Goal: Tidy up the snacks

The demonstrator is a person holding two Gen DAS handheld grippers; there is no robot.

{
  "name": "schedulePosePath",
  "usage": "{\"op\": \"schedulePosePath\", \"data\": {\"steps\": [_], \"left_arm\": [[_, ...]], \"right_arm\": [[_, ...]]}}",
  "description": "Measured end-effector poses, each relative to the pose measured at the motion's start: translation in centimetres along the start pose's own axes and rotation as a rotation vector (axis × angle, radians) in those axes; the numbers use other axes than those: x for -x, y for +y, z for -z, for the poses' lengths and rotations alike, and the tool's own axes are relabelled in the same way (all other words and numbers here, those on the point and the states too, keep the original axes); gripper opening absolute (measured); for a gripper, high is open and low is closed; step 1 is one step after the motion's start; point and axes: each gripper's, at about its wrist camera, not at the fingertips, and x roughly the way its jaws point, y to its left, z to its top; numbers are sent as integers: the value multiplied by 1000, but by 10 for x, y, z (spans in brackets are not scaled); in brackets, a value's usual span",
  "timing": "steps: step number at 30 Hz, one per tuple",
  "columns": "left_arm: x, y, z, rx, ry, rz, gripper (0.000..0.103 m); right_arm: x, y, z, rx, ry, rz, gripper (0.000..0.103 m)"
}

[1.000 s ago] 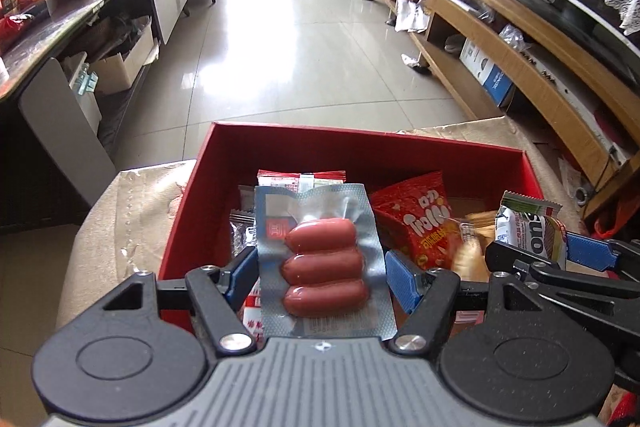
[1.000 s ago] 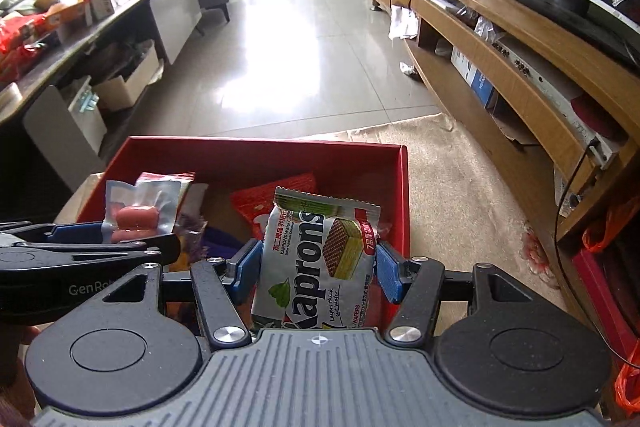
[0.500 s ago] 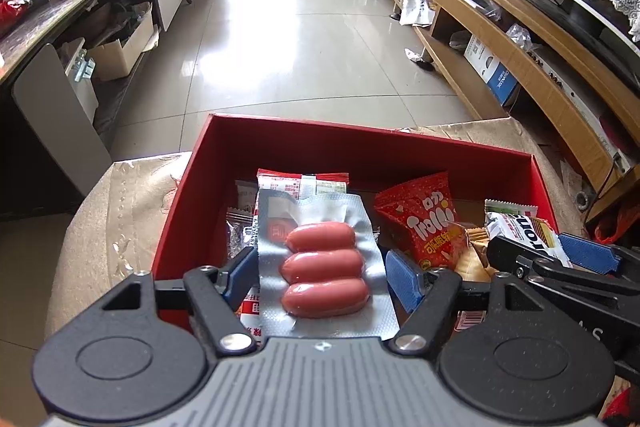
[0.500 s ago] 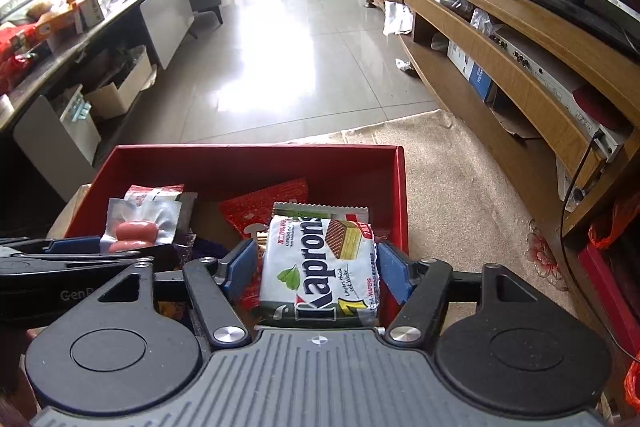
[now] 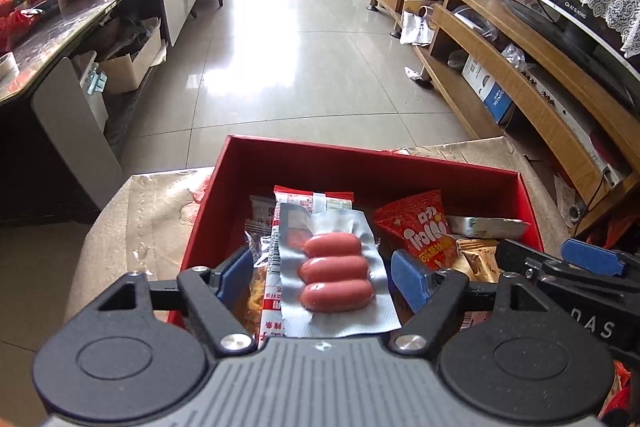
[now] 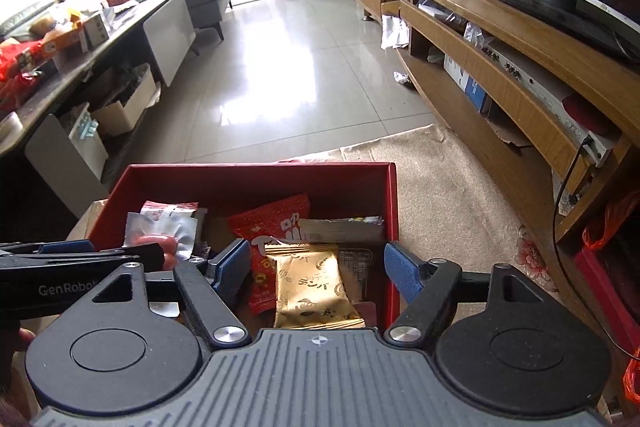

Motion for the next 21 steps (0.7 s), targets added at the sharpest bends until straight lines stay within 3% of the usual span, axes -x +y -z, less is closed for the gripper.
{"op": "schedulePosePath", "data": {"steps": [8, 11, 21], "left_arm": [[12, -2, 3, -4, -12, 10, 74], [17, -3, 9, -13, -16, 5, 78], [33, 3, 48, -38, 6, -23, 79]], "right_arm": [[23, -6, 3, -30, -37, 12, 81], [29, 0, 10, -13, -44, 39, 82], [46, 6, 40, -2, -17, 100, 84]]}}
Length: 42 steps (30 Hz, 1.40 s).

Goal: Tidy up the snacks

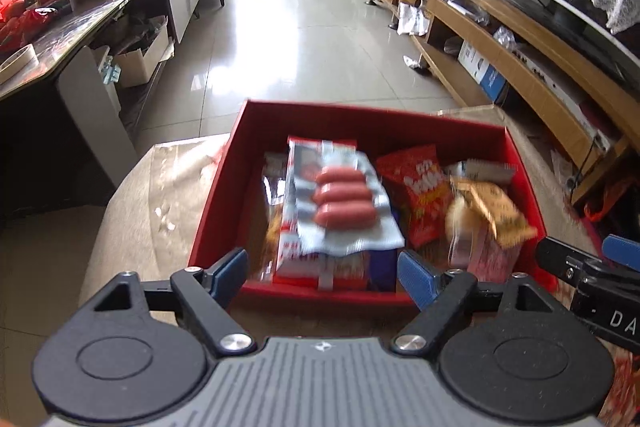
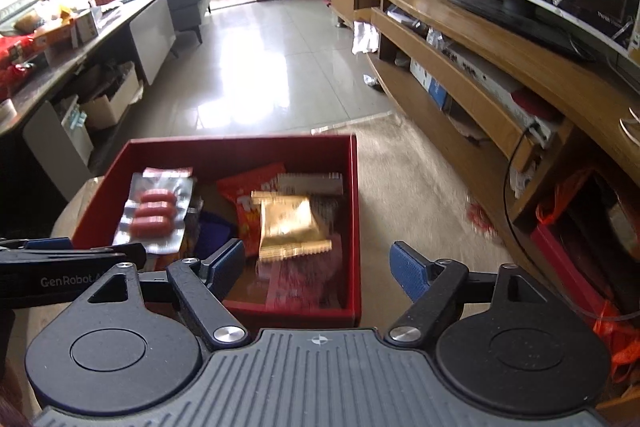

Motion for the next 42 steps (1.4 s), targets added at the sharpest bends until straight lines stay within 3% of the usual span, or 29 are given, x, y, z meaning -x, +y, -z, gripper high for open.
{"op": "schedulePosePath", "data": {"steps": [15, 42], "left_arm": [[38, 7, 58, -3, 20, 24, 84], [76, 6, 112, -36, 5, 13, 84]], "right_arm": [[38, 19, 52, 18, 6, 4, 86], [72, 19, 94, 11, 9, -19, 87]]}}
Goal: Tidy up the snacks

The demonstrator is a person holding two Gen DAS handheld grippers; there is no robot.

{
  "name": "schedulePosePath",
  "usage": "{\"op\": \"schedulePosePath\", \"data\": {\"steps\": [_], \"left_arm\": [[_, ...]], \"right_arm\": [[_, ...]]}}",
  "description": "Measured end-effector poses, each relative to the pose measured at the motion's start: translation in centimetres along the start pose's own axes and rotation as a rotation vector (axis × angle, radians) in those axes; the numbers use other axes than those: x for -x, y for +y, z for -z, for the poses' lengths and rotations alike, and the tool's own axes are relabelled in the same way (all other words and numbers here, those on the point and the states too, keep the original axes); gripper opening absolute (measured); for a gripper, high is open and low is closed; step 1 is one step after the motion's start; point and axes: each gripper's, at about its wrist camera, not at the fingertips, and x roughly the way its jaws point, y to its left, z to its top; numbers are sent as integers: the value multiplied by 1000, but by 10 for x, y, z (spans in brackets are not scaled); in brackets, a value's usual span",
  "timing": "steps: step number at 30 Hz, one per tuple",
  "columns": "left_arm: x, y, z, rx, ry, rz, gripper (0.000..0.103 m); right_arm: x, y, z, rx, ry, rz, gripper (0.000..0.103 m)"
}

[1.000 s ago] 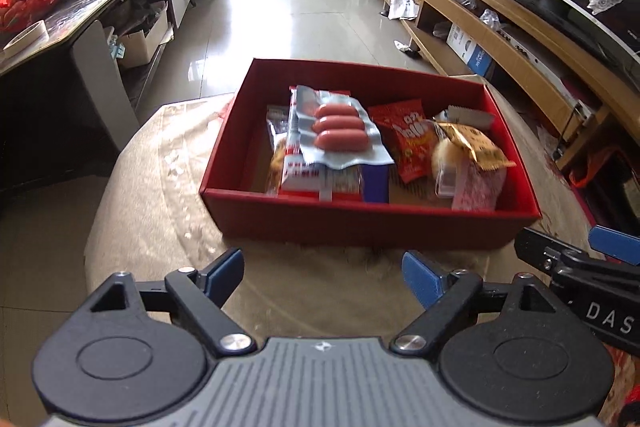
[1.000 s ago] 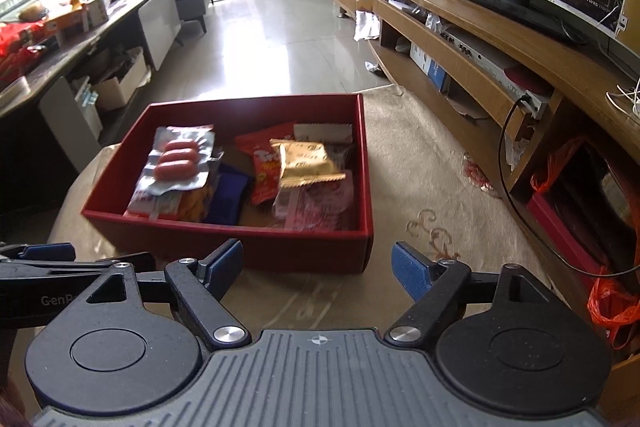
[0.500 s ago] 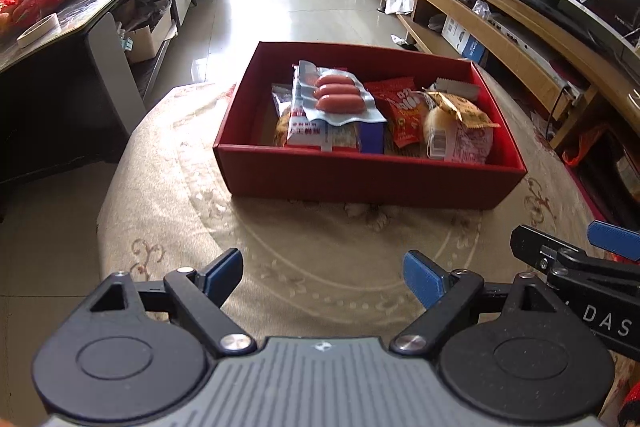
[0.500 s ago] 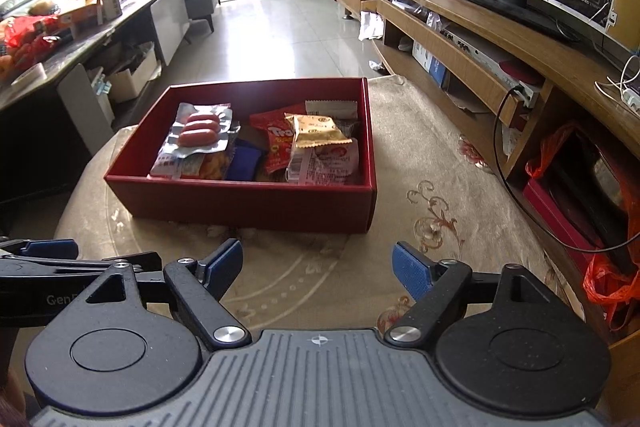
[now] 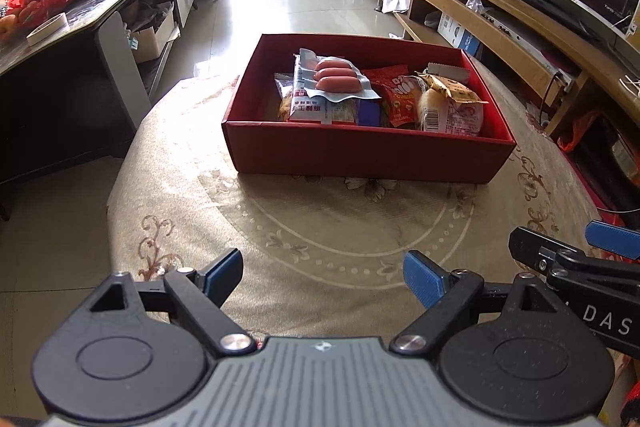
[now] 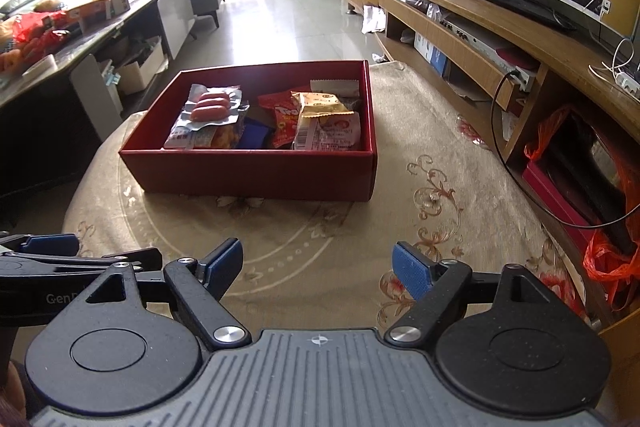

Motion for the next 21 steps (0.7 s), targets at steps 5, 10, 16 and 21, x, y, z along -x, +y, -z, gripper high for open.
{"op": "schedulePosePath", "data": {"steps": [5, 10, 16, 21], "left_arm": [[6, -1, 3, 3, -25, -10, 84], [9, -1, 5, 5, -38, -17, 84], [11, -1, 7, 4, -48, -23, 84], [13, -1, 8, 1, -55, -25, 85]], "right_arm": [[3, 0, 2, -5, -7, -7, 87], [5, 1, 2, -1, -10, -12, 86], [5, 0, 2, 1, -10, -18, 87], [6, 0, 2, 6, -11, -21, 87]]}}
